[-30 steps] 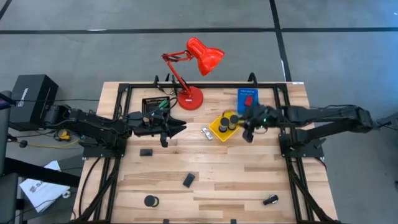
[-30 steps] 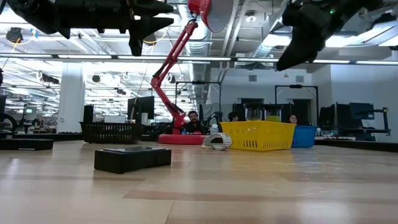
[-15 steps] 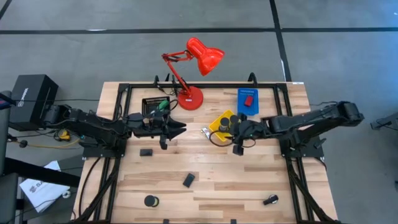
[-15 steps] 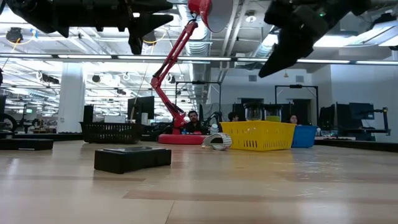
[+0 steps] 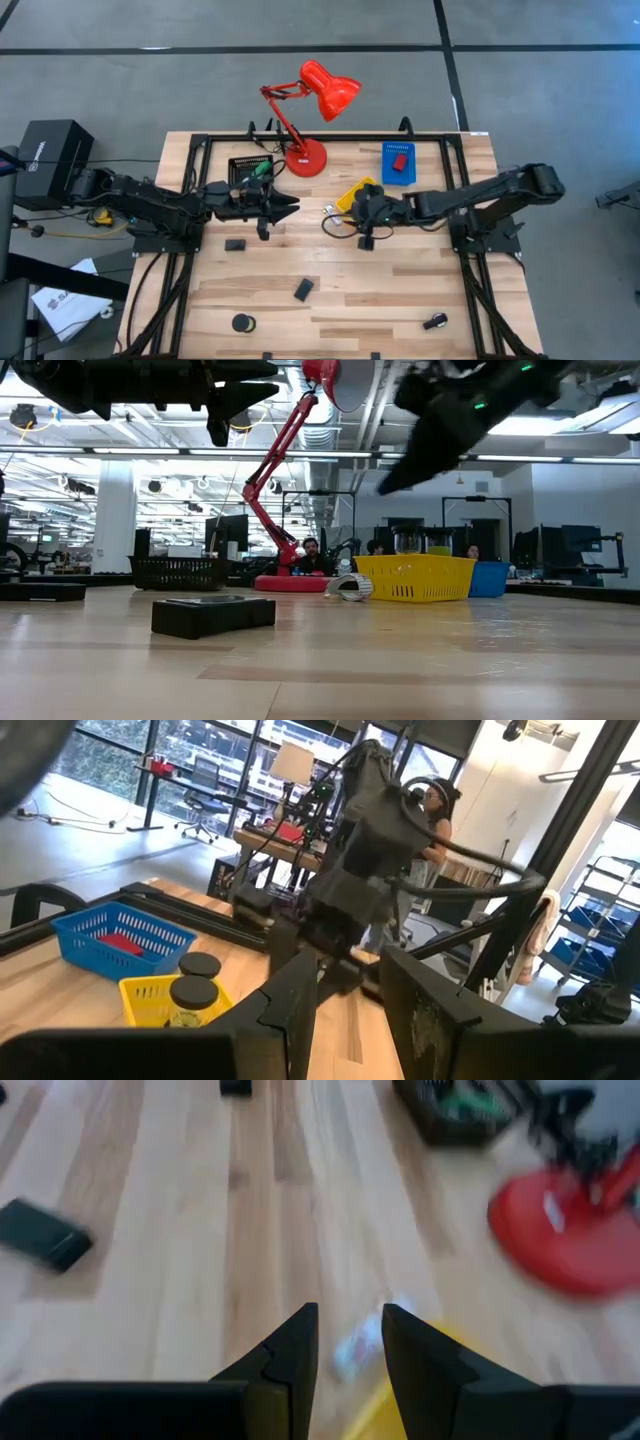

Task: Pick & Place Office items
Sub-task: Put the black digital clock into the blue bin

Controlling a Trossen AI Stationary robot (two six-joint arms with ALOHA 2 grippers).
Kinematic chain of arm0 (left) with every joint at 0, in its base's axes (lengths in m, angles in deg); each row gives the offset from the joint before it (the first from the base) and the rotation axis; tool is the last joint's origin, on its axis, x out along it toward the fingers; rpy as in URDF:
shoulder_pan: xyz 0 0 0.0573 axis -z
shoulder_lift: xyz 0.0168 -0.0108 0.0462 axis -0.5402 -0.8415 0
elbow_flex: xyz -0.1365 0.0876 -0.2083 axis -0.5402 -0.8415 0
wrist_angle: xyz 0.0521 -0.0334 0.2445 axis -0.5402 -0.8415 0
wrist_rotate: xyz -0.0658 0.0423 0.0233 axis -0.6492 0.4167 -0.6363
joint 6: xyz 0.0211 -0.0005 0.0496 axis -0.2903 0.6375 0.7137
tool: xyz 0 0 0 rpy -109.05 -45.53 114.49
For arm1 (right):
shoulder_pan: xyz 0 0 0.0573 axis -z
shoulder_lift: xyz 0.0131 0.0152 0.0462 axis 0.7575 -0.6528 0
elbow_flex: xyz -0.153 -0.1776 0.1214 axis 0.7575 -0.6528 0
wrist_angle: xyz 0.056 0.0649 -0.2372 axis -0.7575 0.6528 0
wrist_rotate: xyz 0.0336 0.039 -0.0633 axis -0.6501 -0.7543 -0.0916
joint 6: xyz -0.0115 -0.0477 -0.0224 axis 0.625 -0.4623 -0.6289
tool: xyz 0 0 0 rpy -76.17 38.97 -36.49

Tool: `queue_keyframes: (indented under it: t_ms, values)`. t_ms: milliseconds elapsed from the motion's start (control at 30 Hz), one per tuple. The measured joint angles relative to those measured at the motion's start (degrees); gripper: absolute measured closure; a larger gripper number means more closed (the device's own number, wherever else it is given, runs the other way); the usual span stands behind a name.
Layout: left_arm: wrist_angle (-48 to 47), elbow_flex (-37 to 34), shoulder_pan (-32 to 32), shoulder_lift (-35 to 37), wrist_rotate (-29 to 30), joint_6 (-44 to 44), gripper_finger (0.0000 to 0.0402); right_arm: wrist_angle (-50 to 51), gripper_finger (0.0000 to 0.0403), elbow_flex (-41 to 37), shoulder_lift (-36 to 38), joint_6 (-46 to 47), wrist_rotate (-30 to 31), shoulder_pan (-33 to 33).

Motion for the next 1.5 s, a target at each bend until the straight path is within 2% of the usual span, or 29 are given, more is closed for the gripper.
queue_keyframes:
  t_ms: [133,333,667,833,1167,1367,1500]
  values:
    - [0.47,0.02,0.00,0.00,-0.02,-0.12,0.0294,-0.59,0.0298,2.57,-4.80,-2.60,-2.41,0.64]
    - [0.30,0.02,0.00,0.00,-0.03,-0.10,0.0294,-0.67,0.0289,8.49,-11.54,-13.97,-9.44,-1.11]
    - [-0.10,0.00,0.00,0.00,-0.07,-0.10,0.0294,8.03,0.0192,21.79,-24.92,-17.40,-11.42,-5.53]
    - [-1.19,0.01,0.00,0.00,-0.28,-0.10,0.0294,10.74,0.0161,28.73,-31.14,-20.92,-17.14,-8.09]
    - [-1.03,0.06,0.00,1.40,-0.21,-0.12,0.0294,12.88,0.0158,39.84,-41.62,-25.51,-19.60,-10.99]
    - [-1.57,0.04,0.00,1.33,-0.22,-0.12,0.0294,14.81,0.0158,41.77,-43.98,-25.36,-23.78,-10.95]
    - [-1.57,0.04,0.00,1.33,-0.20,-0.12,0.0294,11.28,0.0158,42.28,-45.78,-25.36,-24.14,-10.94]
